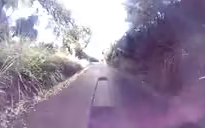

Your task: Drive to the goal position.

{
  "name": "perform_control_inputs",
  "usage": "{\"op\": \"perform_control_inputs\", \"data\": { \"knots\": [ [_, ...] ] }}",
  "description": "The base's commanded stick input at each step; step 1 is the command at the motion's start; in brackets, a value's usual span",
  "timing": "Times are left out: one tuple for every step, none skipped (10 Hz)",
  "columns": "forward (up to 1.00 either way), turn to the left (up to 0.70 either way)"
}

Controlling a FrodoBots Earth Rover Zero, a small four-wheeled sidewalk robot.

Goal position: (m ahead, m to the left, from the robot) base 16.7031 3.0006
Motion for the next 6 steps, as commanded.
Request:
{"op": "perform_control_inputs", "data": {
  "knots": [
    [1.00, 0.00],
    [1.00, 0.00],
    [1.00, 0.00],
    [1.00, 0.00],
    [1.00, 0.00],
    [1.00, 0.00]
  ]
}}
